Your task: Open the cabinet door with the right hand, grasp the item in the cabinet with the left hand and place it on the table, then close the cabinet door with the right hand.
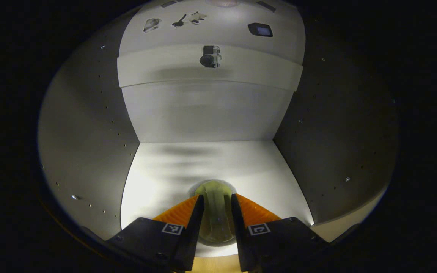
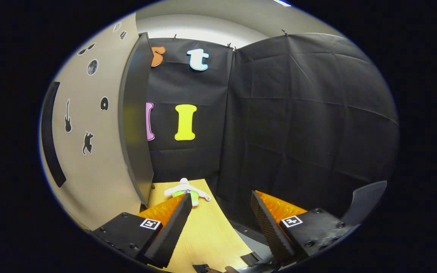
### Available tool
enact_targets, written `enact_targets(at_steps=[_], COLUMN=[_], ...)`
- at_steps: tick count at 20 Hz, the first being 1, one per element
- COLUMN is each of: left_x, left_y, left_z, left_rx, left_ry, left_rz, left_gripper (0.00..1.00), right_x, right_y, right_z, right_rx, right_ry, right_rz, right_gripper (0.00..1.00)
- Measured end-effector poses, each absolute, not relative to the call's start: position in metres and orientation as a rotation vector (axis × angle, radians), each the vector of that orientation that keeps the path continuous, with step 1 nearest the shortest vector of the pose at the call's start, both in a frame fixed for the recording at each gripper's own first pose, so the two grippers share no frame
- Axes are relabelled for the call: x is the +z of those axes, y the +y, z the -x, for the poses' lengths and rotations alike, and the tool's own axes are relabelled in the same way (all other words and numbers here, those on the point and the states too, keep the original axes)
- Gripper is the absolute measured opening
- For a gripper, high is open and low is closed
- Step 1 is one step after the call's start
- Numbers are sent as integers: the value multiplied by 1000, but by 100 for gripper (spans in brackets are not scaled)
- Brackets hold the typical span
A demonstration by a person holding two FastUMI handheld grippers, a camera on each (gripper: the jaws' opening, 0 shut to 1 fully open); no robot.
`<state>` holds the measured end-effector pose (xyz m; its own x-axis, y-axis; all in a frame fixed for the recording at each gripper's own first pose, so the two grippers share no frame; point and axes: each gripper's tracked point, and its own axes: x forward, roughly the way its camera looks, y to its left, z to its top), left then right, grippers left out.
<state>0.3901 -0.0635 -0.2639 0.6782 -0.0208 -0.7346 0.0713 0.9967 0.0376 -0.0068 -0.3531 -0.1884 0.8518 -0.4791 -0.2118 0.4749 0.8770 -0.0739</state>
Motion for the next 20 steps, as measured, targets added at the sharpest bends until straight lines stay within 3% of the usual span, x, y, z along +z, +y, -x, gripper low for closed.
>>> enact_targets(at_steps=[1,3,4,12,20], left_x=[-264,-264,-264,-262,-216], left_y=[-60,-56,-56,-59,-72], left_z=[-392,-392,-391,-386,-314], left_rx=[-37,-7,-2,15,-38], left_ry=[823,823,827,823,729], left_rz=[-75,-87,-95,-67,-64], left_gripper=[51,40,27,20,20], right_x=[-189,-190,-190,-191,-194], right_y=[-354,-354,-354,-354,-334], right_z=[6,4,5,5,-7], right_rx=[-504,-503,-501,-486,-390], right_ry=[231,230,231,236,232], right_rz=[19,23,24,18,-4], right_gripper=[98,98,98,98,98])
